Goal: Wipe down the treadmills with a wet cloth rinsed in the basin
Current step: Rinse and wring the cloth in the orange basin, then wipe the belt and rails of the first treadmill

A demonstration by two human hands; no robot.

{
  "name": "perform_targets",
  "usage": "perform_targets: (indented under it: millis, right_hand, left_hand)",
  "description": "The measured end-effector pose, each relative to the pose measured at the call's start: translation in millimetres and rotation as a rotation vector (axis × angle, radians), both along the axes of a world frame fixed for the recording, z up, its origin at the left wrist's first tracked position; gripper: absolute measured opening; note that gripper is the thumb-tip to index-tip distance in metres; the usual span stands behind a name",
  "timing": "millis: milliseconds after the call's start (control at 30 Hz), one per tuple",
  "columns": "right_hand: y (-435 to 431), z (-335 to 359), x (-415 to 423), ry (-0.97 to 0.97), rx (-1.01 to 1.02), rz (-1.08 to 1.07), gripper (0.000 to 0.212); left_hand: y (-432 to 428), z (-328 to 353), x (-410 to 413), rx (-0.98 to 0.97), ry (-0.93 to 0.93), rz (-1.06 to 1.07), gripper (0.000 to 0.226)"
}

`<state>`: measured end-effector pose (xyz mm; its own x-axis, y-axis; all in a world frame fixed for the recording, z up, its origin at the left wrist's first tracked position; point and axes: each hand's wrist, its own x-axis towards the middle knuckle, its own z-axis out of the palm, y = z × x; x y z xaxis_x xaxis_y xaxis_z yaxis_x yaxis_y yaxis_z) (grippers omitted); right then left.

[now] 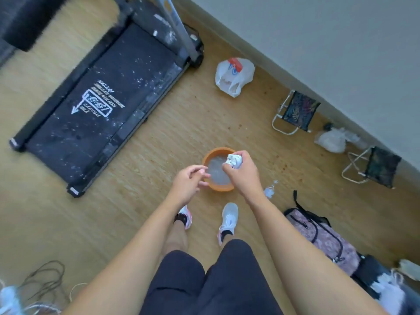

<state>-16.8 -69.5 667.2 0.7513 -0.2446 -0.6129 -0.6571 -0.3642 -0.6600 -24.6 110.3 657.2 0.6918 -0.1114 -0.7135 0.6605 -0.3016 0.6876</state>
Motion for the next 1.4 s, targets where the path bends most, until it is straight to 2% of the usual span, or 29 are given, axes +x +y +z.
perform_targets:
  millis: [67, 133, 200, 267, 367, 433, 533, 600, 733, 800, 967, 1200, 1400]
  right_hand:
    - [18, 38, 4, -0.032, -0.041, 0.182, 0.025]
    - [36, 69, 10, -0.078, -0.09, 0.347, 0.023]
    - [66, 98, 16, -0.152, -0.099, 0.51, 0.02]
    - [100, 125, 22, -0.2, -0.11, 0.652, 0.02]
    - [154, 159, 26, -0.271, -0.109, 0.838, 0.023]
    - [198, 174, 31, -0.342, -0.113, 0.979, 0.024]
    - [238, 197, 39, -0.42, -0.092, 1.065, 0.022]
    - [363, 177, 65, -0.424, -0.139, 1.203, 0.021]
    - [392, 187, 77, -0.429, -0.12, 1.251, 0.019]
    - [441, 174, 98, -0.369, -0.15, 1.235, 0.019]
    - [578, 165, 171, -0.32, -0.148, 1.078, 0.026]
    - [627, 167, 290, -0.304, -0.168, 0.829, 0.029]
    - [640, 150, 437, -0.243, -0.159, 0.595, 0.022]
  left_hand:
    - [36, 31, -12, 0.145, -0.044, -0.022, 0.015]
    - [71, 48, -24, 0.248, -0.069, 0.017, 0.021]
    - [114, 64, -39, 0.288, -0.115, 0.158, 0.029]
    - [137, 118, -57, 0.348, -0.169, 0.274, 0.03]
    - [165, 162, -88, 0.526, -0.231, 0.388, 0.033]
    - [193, 162, -107, 0.641, -0.21, 0.408, 0.04]
    - [222, 164, -115, 0.661, -0.203, 0.443, 0.045]
    - [322, 128, -117, 0.622, -0.146, 0.594, 0.046]
    - [339, 119, -121, 0.566, -0.14, 0.638, 0.045]
    - [392, 103, -109, 0.532, -0.132, 0.674, 0.046]
    - [554, 103, -19, 0.541, -0.175, 0.561, 0.043]
    - [667, 114, 151, 0.569, -0.292, 0.199, 0.043]
    - [730, 106, 354, 0.623, -0.376, -0.048, 0.043]
